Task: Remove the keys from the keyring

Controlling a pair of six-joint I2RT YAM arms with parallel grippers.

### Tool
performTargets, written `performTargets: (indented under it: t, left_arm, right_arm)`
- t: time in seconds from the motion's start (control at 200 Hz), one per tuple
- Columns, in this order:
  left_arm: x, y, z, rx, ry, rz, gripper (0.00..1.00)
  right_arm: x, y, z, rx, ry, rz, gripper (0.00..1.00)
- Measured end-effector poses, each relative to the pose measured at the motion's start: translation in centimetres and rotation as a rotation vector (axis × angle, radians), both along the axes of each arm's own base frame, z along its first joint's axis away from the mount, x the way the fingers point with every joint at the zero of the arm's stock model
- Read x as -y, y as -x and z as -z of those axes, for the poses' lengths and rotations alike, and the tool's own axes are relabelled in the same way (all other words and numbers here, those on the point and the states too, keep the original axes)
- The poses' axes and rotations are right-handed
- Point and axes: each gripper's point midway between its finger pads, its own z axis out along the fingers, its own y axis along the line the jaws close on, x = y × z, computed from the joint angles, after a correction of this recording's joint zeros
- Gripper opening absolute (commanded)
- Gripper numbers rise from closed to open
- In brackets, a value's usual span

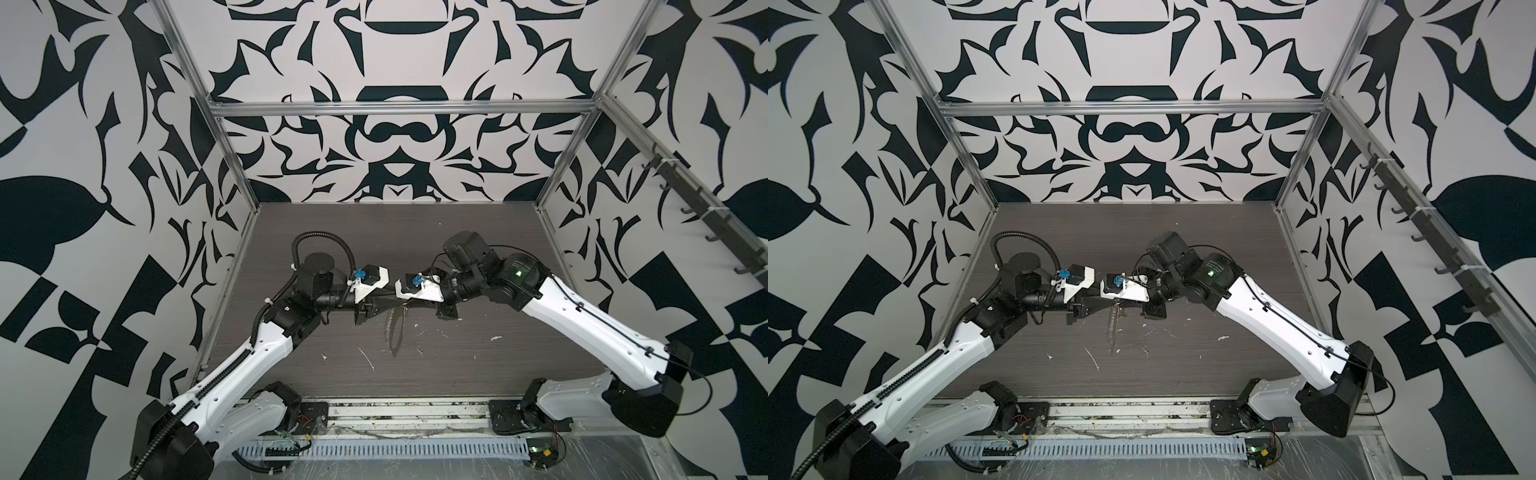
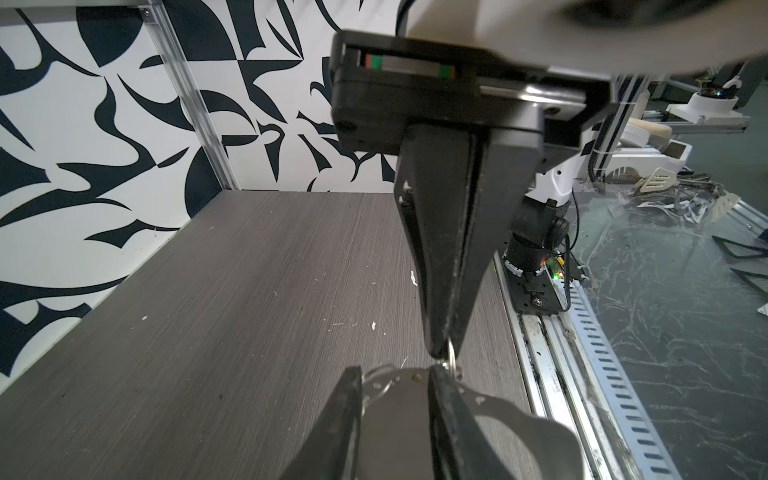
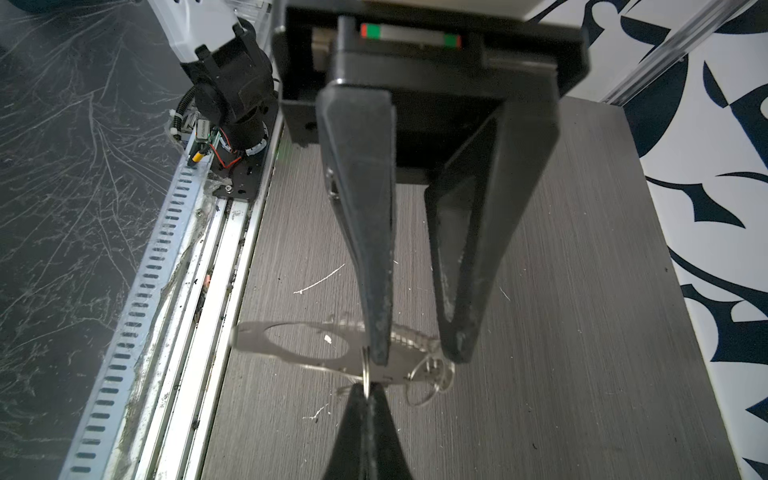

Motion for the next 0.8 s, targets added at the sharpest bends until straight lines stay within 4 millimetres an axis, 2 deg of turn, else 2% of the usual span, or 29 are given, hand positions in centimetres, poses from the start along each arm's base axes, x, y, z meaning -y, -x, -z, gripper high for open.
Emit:
performTargets:
  t: [0.38,0.8]
  left_arm:
    - [-0.2,1.2,-2.8,-0.005,0.038,0.037,0.28]
    - [-0.4,1.2,-1.3,-0.056,-0.047,0.029,0.24]
  right_arm:
    - [-0.4,-0.2,-0.7,0.049,-0.069,0.001,0.0]
    - [-0.5,-0.8,-0.8,0.043,-0.034,0.012,0.0]
